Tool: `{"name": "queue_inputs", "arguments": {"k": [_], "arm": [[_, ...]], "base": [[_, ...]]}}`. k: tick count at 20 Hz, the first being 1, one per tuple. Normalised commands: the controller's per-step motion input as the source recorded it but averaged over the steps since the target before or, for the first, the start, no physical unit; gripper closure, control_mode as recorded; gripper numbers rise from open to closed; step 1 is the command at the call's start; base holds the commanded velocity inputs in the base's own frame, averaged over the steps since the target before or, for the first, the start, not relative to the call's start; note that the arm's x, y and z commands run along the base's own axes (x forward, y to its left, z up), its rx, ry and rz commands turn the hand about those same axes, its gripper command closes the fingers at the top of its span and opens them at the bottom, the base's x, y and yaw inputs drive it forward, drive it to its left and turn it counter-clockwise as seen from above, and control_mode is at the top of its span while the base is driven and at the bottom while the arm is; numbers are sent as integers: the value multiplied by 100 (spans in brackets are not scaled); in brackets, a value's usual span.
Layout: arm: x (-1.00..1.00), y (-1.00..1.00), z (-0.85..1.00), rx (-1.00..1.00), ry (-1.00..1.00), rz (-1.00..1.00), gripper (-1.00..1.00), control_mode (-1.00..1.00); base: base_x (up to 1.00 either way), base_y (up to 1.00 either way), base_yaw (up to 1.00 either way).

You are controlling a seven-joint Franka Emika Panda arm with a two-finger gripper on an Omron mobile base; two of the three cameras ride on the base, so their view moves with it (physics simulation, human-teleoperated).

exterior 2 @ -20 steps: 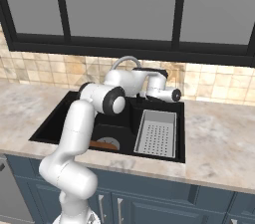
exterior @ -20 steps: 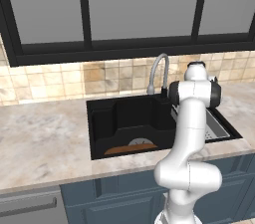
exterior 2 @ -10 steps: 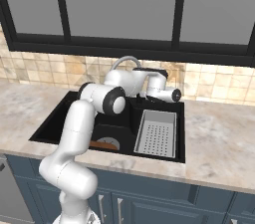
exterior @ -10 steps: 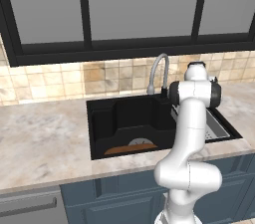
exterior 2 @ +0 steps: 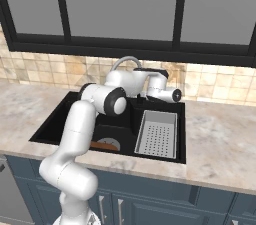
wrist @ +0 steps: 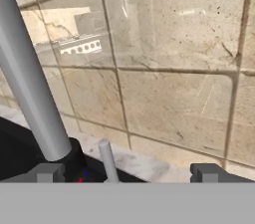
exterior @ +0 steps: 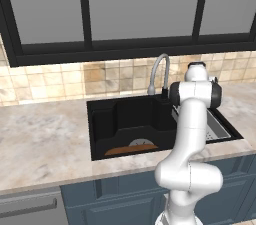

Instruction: Turn on the sink faucet with hot water and rinse the cutting board for ten seconds, then turn off the faucet. Push the cutting board to reach the water if necessary.

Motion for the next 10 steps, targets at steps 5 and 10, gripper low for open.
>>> {"name": "queue_inputs", "arguments": {"k": [5, 10], "arm": [[10, 0, 0, 0, 0, -2, -100, -100], [11, 2, 0, 0, 0, -2, -100, -100]], "base": [[0, 0, 0], [0, 0, 0]]}}
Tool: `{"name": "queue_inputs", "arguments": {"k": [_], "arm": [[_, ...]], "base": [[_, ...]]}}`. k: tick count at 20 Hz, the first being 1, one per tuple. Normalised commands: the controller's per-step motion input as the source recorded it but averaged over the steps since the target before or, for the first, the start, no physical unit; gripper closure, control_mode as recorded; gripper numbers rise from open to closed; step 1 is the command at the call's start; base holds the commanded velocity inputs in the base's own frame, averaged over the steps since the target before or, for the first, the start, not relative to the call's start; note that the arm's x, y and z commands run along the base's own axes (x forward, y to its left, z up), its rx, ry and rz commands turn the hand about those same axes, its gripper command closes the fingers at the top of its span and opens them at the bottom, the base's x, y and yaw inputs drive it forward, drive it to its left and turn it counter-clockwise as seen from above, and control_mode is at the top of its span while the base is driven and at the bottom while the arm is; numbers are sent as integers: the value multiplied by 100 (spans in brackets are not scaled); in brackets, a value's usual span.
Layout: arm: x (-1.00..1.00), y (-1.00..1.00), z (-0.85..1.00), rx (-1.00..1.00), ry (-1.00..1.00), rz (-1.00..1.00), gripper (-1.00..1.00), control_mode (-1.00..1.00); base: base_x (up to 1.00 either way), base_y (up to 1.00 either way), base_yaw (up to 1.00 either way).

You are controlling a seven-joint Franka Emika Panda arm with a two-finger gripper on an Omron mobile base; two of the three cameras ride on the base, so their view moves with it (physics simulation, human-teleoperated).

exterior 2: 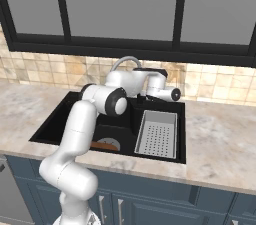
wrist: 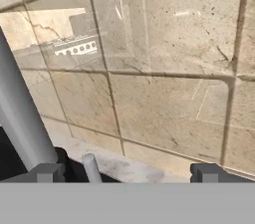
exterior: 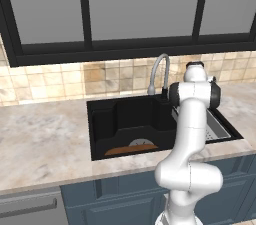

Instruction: Turn on the sink faucet with hot water and rinse the cutting board for ten seconds, then turn off the faucet. Push the cutting board to reach the water if necessary.

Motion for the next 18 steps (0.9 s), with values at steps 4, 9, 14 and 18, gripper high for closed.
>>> {"name": "queue_inputs", "arguments": {"k": [4, 9, 14, 18], "arm": [[8, 8, 0, 0, 0, -2, -100, -100], [2, 12, 0, 0, 0, -2, -100, -100], [0, 5, 0, 0, 0, 0, -100, -100], [0, 0, 0, 0, 0, 0, -100, -100]], "base": [[0, 0, 0], [0, 0, 0], [0, 0, 0], [0, 0, 0]]}}
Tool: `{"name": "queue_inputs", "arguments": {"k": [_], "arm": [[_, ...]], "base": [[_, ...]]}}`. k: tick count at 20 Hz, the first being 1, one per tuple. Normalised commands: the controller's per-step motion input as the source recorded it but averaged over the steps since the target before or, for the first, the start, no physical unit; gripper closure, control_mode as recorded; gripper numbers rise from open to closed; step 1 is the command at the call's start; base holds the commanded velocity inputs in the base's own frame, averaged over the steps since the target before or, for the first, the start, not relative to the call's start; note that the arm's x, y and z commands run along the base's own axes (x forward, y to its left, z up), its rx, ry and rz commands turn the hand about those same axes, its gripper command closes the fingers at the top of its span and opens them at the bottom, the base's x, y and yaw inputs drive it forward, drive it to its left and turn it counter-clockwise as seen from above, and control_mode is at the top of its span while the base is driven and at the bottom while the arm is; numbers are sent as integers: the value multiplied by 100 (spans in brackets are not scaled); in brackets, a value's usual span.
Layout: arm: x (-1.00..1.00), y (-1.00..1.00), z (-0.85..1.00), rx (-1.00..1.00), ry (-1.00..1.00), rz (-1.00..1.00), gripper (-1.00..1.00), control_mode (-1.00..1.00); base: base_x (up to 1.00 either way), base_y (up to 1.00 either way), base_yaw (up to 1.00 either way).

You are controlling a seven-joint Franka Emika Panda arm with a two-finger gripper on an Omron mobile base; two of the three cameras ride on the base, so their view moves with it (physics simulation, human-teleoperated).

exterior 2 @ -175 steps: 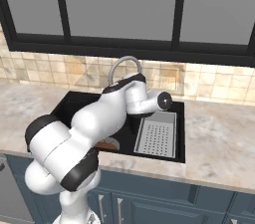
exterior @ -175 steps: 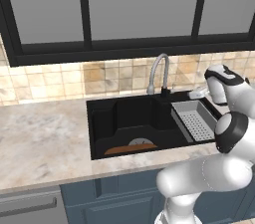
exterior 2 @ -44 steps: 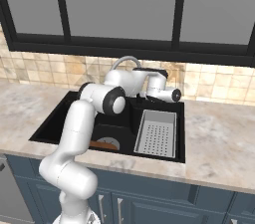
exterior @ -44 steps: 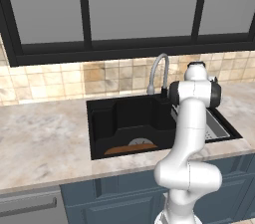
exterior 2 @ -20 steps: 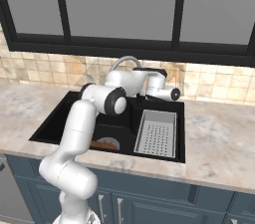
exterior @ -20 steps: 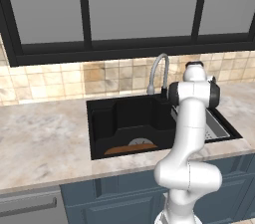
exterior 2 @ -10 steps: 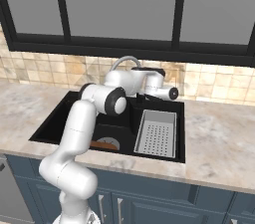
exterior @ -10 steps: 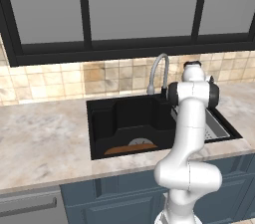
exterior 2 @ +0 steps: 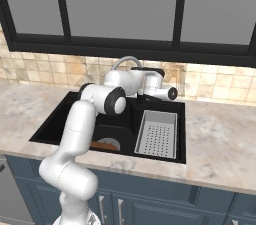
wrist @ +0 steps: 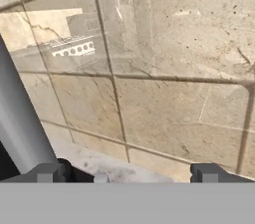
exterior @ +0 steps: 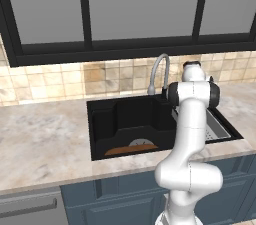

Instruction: Turn on the sink faucet with hot water and rinse the cutting board for ten seconds, then turn off the faucet. Push the cutting board to reach the water if necessary.

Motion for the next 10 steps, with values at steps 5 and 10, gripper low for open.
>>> {"name": "queue_inputs", "arguments": {"k": [5, 10], "arm": [[4, 0, -4, 0, 0, 0, -100, -100], [0, 0, -15, 0, -6, 0, -100, -100]], "base": [[0, 0, 0], [0, 0, 0]]}}
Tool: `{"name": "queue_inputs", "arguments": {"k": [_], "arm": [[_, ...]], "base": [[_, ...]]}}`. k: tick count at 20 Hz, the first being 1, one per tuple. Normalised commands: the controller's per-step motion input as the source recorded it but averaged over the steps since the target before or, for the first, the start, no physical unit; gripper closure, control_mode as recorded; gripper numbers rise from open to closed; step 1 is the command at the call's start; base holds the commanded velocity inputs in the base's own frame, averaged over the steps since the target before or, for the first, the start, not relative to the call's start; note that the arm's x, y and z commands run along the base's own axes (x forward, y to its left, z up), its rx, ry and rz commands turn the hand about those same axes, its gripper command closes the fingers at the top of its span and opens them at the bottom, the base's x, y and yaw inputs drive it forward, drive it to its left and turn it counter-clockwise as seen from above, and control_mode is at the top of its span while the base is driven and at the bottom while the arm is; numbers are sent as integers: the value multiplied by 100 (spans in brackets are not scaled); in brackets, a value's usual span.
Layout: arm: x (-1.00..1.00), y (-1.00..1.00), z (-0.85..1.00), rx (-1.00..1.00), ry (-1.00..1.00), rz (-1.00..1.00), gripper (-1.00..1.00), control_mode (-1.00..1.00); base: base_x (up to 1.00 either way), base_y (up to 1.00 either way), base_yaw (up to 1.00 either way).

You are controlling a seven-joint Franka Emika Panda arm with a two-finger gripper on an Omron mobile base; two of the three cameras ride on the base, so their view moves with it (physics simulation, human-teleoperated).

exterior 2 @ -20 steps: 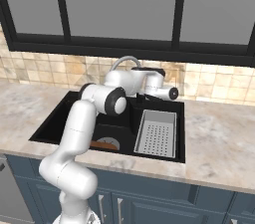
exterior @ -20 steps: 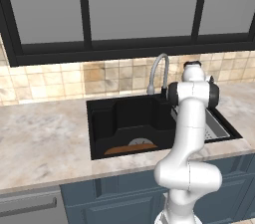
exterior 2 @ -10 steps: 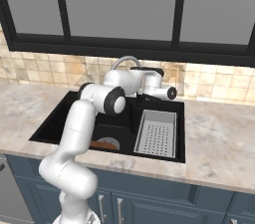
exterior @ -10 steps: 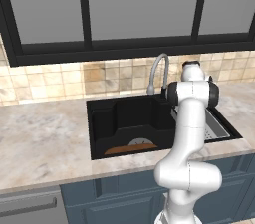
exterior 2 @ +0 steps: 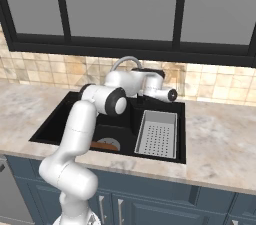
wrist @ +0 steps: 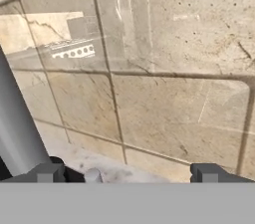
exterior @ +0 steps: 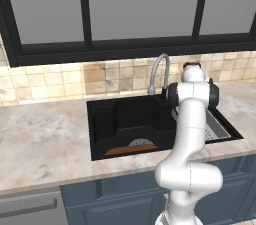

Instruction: Turn on the sink faucet with hot water and rinse the cutting board for ten seconds, then turn off the faucet. Push the cutting board to reach the water if necessary.

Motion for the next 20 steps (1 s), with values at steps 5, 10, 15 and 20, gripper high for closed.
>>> {"name": "queue_inputs", "arguments": {"k": [5, 10, 15, 20], "arm": [[0, 0, -14, 0, -8, 0, -100, -100], [0, 0, -2, 0, -11, 0, -100, -100], [0, 0, 0, 0, -8, 0, -100, -100], [0, 0, 0, 0, 0, 0, -100, -100]], "base": [[0, 0, 0], [0, 0, 0], [0, 0, 0], [0, 0, 0]]}}
